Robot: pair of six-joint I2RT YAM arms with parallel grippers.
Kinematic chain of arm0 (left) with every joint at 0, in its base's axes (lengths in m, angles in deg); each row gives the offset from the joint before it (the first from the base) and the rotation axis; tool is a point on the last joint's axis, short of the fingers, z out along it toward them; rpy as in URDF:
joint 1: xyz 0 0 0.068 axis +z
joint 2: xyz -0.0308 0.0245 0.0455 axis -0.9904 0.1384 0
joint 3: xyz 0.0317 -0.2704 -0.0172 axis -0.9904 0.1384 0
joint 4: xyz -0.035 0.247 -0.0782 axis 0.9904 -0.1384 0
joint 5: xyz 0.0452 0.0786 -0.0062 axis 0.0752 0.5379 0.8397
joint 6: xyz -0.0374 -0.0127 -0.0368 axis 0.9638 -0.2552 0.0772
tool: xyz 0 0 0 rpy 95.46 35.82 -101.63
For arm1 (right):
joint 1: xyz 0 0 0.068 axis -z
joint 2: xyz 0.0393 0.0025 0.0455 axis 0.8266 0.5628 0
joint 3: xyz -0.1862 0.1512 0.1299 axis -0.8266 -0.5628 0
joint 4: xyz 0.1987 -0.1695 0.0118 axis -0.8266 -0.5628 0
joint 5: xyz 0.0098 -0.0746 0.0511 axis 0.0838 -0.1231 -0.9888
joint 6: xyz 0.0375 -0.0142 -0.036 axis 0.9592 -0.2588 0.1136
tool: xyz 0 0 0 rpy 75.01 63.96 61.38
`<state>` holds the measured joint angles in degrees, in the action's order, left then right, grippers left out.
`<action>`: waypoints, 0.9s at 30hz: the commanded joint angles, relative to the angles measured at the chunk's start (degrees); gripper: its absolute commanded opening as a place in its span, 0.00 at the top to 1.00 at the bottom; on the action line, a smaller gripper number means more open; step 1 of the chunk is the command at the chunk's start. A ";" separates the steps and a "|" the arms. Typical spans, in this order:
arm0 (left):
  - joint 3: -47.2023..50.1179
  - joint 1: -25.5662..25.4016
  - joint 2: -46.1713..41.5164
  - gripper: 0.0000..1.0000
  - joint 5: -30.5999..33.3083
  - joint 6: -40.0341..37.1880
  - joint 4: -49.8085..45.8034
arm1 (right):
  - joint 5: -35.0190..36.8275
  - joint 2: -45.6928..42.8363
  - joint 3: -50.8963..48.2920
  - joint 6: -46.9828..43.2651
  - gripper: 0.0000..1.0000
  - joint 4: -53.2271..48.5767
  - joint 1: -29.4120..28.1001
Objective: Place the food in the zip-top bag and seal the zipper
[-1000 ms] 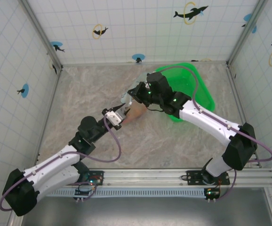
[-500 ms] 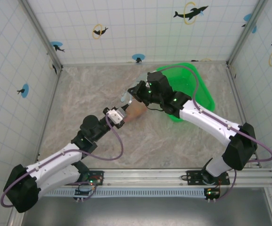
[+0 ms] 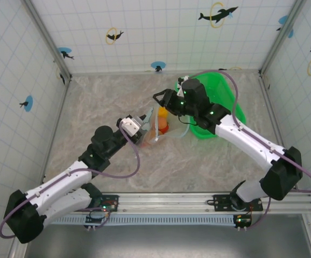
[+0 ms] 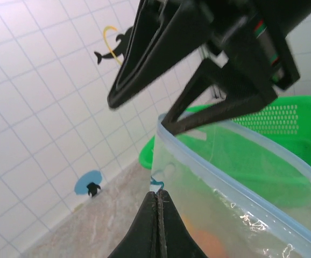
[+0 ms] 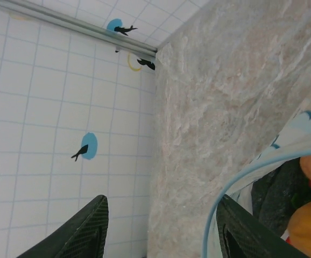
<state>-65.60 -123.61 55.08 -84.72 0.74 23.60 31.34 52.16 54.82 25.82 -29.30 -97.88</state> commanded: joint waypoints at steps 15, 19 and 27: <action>7.43 -1.52 -16.66 0.56 -12.69 -2.28 -19.14 | -11.14 -13.23 -15.99 -11.80 0.43 0.45 0.16; 7.73 -6.82 -16.78 0.48 -9.64 -3.89 -20.62 | -10.09 -12.39 -16.85 -8.28 0.48 3.81 0.59; 9.36 -26.42 -9.09 0.45 12.43 -15.49 -20.45 | -11.48 -10.88 -18.64 0.37 0.63 11.86 4.31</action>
<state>-57.42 -147.17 44.11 -81.12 -8.96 3.95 20.63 40.30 36.37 22.63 -22.68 -94.16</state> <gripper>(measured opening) 0.548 0.376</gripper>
